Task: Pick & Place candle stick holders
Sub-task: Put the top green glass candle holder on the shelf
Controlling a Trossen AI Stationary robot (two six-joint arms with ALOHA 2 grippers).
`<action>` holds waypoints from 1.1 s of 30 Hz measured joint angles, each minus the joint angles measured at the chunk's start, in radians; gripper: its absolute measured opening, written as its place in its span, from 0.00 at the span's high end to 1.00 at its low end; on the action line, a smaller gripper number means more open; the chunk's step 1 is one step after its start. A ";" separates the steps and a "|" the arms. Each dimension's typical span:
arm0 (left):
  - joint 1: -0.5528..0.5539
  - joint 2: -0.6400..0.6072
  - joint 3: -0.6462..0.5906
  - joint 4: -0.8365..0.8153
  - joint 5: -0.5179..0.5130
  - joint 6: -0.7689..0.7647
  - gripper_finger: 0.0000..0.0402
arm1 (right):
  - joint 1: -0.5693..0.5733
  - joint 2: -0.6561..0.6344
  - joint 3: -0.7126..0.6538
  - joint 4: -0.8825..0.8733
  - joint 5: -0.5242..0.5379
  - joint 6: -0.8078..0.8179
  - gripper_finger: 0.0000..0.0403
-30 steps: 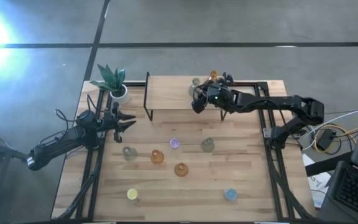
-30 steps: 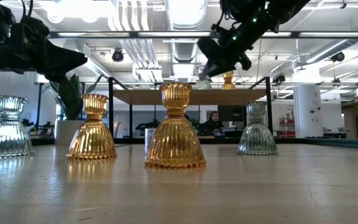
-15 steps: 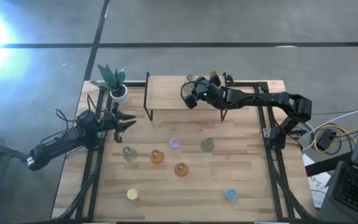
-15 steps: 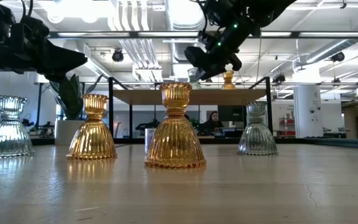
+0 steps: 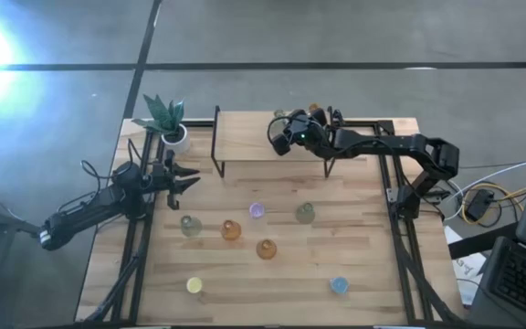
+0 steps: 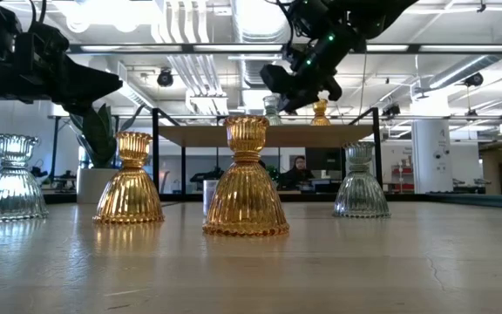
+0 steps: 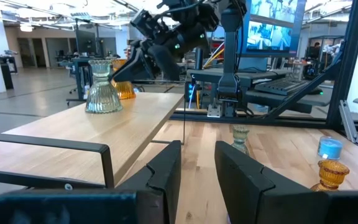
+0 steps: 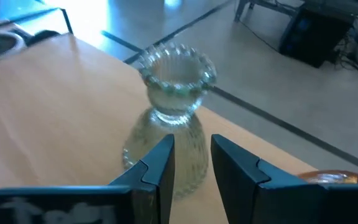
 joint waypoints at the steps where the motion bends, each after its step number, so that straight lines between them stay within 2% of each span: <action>1: 0.000 0.000 0.000 0.000 0.000 0.000 0.74 | 0.000 -0.001 0.003 0.001 -0.001 0.000 0.76; 27: 0.000 0.000 0.000 0.000 0.000 0.000 0.74 | -0.043 -0.002 0.017 0.046 -0.055 -0.019 0.76; 33: 0.000 0.000 0.000 0.000 0.000 0.000 0.74 | -0.042 -0.007 0.017 0.022 -0.101 0.000 0.76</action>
